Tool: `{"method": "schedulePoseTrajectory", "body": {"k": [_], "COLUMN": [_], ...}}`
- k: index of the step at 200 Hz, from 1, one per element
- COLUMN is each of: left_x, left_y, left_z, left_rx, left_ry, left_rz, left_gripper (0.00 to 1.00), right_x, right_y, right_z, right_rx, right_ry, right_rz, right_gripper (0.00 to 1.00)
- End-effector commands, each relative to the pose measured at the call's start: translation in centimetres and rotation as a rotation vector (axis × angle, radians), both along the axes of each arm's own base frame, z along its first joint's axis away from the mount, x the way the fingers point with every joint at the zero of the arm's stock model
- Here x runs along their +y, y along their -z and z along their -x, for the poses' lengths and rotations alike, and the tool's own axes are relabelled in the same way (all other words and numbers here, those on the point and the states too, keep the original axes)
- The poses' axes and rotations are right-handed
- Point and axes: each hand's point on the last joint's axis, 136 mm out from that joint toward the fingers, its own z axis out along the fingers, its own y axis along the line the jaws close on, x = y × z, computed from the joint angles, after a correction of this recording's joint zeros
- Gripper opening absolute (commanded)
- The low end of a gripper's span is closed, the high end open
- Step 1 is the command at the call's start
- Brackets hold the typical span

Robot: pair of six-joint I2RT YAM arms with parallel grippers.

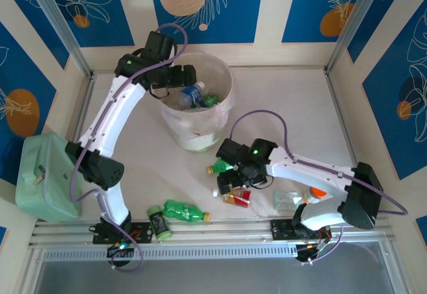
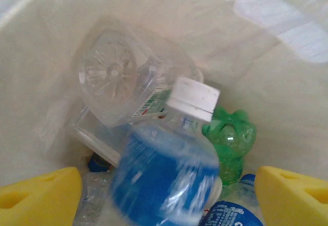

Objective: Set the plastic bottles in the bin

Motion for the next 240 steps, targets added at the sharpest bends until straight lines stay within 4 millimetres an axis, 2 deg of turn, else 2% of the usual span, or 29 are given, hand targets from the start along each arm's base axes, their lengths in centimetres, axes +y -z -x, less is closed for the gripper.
{"method": "schedulePoseTrajectory", "body": {"k": [1,20,39,64,94,109,136,166,207,240], "left_x": [1.3,3.0,5.1,7.6,10.0,10.8,11.2,10.9,10.8,11.2], "left_y": [-6.4,-7.4,-7.5,-5.5,-0.9,0.7,3.1,4.9,6.1,6.5], "left_z": [1.7,2.7,4.0,6.3,9.1,10.4,11.8,12.1,12.1,12.4], "left_rx": [-0.169,-0.200,-0.210,-0.195,-0.094,-0.057,0.000,0.047,0.074,0.083], "left_ry": [-0.050,-0.104,-0.160,-0.231,-0.291,-0.306,-0.316,-0.318,-0.327,-0.350], "left_rz": [0.121,0.149,0.172,0.181,0.173,0.167,0.158,0.174,0.180,0.176], "left_gripper": [0.91,0.92,0.92,0.92,0.91,0.91,0.90,0.88,0.85,0.85], "right_x": [0.0,0.0,0.2,0.4,0.4,0.4,0.1,-0.7,-2.0,-2.6], "right_y": [1.4,2.5,3.4,4.3,5.6,6.1,7.0,7.5,7.8,6.4], "right_z": [0.5,0.7,0.8,0.6,0.6,0.7,0.6,0.4,0.3,-0.1], "right_rx": [0.000,0.014,0.030,0.043,0.067,0.079,0.099,0.111,0.099,0.045], "right_ry": [-0.074,-0.103,-0.124,-0.147,-0.156,-0.159,-0.146,-0.115,-0.062,-0.028], "right_rz": [0.081,0.134,0.159,0.189,0.230,0.236,0.252,0.263,0.265,0.253], "right_gripper": [0.99,0.99,0.99,0.99,0.99,1.00,0.96,0.88,0.72,0.65]}}
